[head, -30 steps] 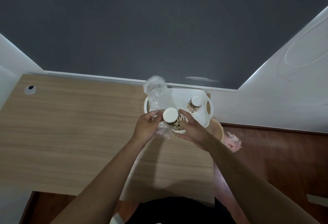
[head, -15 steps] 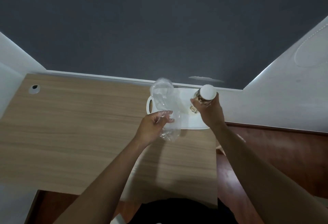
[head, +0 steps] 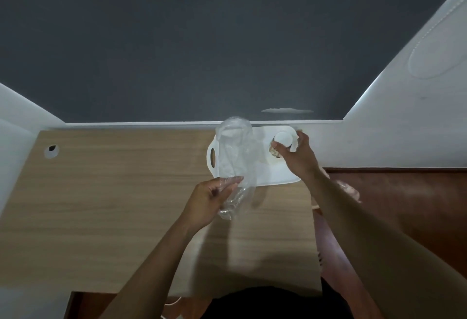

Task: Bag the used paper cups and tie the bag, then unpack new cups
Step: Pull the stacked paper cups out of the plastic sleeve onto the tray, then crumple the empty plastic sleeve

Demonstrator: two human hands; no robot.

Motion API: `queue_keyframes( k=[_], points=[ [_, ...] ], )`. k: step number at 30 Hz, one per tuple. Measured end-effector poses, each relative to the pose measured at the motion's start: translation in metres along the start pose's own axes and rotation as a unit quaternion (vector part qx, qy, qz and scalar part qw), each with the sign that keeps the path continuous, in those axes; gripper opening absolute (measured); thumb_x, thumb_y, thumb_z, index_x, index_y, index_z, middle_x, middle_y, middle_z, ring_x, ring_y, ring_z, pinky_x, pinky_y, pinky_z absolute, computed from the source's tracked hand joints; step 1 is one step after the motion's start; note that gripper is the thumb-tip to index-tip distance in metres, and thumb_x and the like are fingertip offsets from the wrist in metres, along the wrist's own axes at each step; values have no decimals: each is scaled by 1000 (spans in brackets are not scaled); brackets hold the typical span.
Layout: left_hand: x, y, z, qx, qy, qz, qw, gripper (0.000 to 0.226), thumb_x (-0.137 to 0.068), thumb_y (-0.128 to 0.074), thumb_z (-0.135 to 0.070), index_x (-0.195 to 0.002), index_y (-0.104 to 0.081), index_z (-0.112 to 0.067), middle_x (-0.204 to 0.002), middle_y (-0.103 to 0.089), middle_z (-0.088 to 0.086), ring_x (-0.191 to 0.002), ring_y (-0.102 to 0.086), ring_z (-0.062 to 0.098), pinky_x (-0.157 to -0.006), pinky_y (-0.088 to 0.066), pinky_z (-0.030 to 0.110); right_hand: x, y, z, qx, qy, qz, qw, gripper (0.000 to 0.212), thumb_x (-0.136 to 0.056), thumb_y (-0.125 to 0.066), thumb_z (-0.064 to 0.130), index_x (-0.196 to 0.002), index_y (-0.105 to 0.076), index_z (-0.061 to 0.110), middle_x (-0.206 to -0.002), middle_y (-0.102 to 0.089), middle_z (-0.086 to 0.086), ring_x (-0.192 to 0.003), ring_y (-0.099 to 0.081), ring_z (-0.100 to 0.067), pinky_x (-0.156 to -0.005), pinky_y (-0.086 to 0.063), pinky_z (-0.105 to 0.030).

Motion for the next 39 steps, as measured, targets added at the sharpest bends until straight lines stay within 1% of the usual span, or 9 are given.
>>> queue_keyframes(
  k=[5,10,15,17,22,26,29,31,39],
  points=[
    [7,-1,3,-11,-53,27,998,25,-106,-75,-11,-127,-87,-19,-135,-81,-12,-130,-72,1,-113,-54,19,21,11,16,-71,53,-28,996,82,-97,-77,54,-162,-37,25,-160,-46,-4,-139,-60,-26,-113,-53,-42],
    [14,-3,8,23,-57,80,995,24,-100,-81,-10,-120,-89,-17,-139,-77,2,-131,-73,23,-110,-60,36,48,25,42,-45,122,88,988,82,-87,-73,75,-157,-42,44,-167,-37,13,-146,-37,-2,-117,-35,-28],
    [22,4,21,14,-38,81,996,22,-97,-84,-10,-117,-90,-15,-128,-79,1,-124,-76,18,-107,-61,29,55,37,44,33,140,137,980,43,-94,-70,69,-115,-75,32,-153,-60,20,-138,-54,-3,-126,-39,-38],
    [26,13,30,-9,24,82,996,16,-98,-86,-21,-113,-90,-16,-112,-81,-6,-105,-77,13,-95,-61,23,60,41,44,21,168,135,976,35,-98,-72,60,-111,-78,28,-135,-72,19,-127,-64,-3,-121,-46,-40],
    [29,28,46,-138,103,93,981,81,-84,-80,-81,-113,-73,-6,-86,-67,-11,-79,-64,6,-83,-56,41,75,41,54,6,225,130,966,29,-105,-71,45,-97,-73,18,-102,-78,1,-104,-72,-19,-103,-55,-49],
    [36,25,17,-121,92,120,981,60,-102,-68,-63,-151,-56,-31,-120,-76,-8,-93,-71,-8,-88,-58,20,85,48,64,25,233,148,961,23,-106,-68,46,-99,-73,25,-104,-81,6,-105,-75,-19,-101,-56,-48],
    [35,28,-8,-74,18,2,997,73,-103,-44,-76,-162,-51,-33,-156,-62,-15,-139,-58,-7,-127,-44,36,93,59,72,70,234,167,955,25,-102,-70,54,-101,-74,30,-105,-78,10,-101,-72,-16,-93,-55,-39],
    [30,26,-26,-40,-44,-43,997,66,-105,-49,-76,-161,-51,-40,-160,-60,-19,-151,-52,-2,-129,-40,39,100,62,76,96,239,195,946,30,-97,-71,60,-109,-75,33,-117,-74,21,-108,-69,0,-95,-51,-29],
    [23,-8,-86,97,32,103,989,56,-100,-73,-54,-142,-72,-16,-127,-84,3,-118,-82,25,-109,-58,51,131,60,92,11,263,196,945,39,-92,-67,63,-119,-71,36,-149,-59,31,-138,-57,2,-114,-46,-27]
  ],
)
Point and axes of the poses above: each hand's wrist, its own x-axis away from the middle knuckle, its own y-axis out of the back of the hand, z = x × y, the point moved 1 cm from there along -x, towards the middle knuckle
